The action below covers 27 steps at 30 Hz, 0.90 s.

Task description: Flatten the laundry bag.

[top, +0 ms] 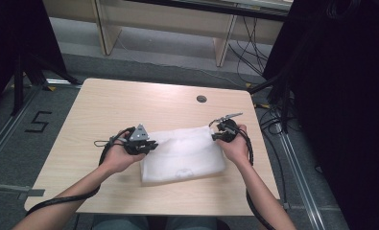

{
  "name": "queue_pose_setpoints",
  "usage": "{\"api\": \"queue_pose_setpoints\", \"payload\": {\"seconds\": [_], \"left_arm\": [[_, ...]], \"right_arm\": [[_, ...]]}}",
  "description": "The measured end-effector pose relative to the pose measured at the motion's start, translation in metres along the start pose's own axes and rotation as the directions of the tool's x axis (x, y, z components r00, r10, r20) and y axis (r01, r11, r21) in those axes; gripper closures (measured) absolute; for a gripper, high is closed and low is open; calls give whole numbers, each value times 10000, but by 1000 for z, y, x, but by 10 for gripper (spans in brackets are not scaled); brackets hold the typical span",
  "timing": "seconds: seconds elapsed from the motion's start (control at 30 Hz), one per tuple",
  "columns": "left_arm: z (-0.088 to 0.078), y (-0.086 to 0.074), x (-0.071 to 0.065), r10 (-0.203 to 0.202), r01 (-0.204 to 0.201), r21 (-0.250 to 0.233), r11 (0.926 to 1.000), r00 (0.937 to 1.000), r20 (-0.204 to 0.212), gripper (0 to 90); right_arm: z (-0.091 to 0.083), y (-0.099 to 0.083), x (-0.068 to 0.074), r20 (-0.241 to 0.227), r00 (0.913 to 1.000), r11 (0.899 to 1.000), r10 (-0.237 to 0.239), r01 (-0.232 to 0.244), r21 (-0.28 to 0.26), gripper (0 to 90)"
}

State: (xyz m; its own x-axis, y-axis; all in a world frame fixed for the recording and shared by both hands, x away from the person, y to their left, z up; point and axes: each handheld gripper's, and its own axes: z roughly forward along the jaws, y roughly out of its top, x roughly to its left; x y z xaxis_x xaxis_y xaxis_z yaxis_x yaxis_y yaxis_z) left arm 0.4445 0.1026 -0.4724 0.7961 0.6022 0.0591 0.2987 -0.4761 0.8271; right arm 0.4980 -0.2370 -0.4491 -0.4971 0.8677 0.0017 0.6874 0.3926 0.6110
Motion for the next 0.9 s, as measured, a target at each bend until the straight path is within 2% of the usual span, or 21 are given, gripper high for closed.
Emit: {"api": "queue_pose_setpoints", "payload": {"seconds": [0.03,0.07,0.1,0.13,0.17,0.2,0.23,0.3,0.33,0.37,0.4,0.47,0.5,0.53,0.6,0.77,0.8,0.9], "left_arm": [[-1,5,4,-118,117,-48,9999,9999,-89,840],[-3,7,7,-48,48,-27,10000,9999,-163,840],[-3,10,11,-160,155,-170,9997,9996,-254,840],[-5,14,15,-111,104,-212,9997,9995,-299,840],[-5,17,17,-177,164,-318,9994,9989,-423,840],[-8,21,22,-79,68,-228,9997,9988,-493,840],[-9,25,25,-184,162,-380,9991,9981,-592,840],[-12,30,30,-207,172,-446,9989,9967,-789,840],[-13,32,31,-368,317,-619,9976,9959,-828,840],[-15,34,32,-399,337,-735,9967,9957,-836,840],[-17,34,31,-529,448,-982,9942,9952,-819,840],[-22,33,30,-557,468,-1085,9930,9953,-799,840],[-25,31,29,-536,443,-1108,9928,9952,-816,840],[-27,28,27,-537,444,-1192,9919,9956,-763,839],[-32,20,23,-471,382,-1216,9918,9964,-710,839],[-38,1,8,-369,301,-1141,9930,9977,-575,839],[-39,-1,5,-346,285,-1136,9931,9980,-525,839],[-41,-6,1,-297,251,-1115,9935,9987,-402,838]], "right_arm": [[-4,2,0,-37,10000,9999,-21,20,-151,837],[-11,6,3,-31,10000,9999,93,-94,-141,837],[-11,7,3,-82,10000,9990,15,-18,-453,837],[-17,10,2,-35,9998,9994,-186,185,-308,838],[-19,13,1,-51,9991,9975,-413,410,-578,838],[-21,13,5,-93,10000,9977,-23,16,-677,837],[-23,16,3,-64,9991,9963,-428,422,-748,837],[-28,19,5,-32,9990,9956,-441,437,-834,837],[-30,20,6,-88,9985,9937,-534,523,-996,837],[-32,20,9,-144,9995,9952,-296,282,-934,836],[-33,20,9,-78,9982,9916,-601,588,-1151,836],[-38,17,12,-158,9981,9905,-602,577,-1251,831],[-42,15,15,-304,9985,9916,-449,409,-1224,829],[-42,12,15,-297,9974,9881,-663,614,-1412,828],[-48,2,20,-453,9962,9880,-744,675,-1387,822],[-56,-27,30,-581,9855,9782,-1596,1500,-1433,827],[-58,-32,32,-674,9837,9789,-1667,1569,-1312,827],[-64,-43,37,-638,9797,9725,-1903,1792,-1485,825]]}}
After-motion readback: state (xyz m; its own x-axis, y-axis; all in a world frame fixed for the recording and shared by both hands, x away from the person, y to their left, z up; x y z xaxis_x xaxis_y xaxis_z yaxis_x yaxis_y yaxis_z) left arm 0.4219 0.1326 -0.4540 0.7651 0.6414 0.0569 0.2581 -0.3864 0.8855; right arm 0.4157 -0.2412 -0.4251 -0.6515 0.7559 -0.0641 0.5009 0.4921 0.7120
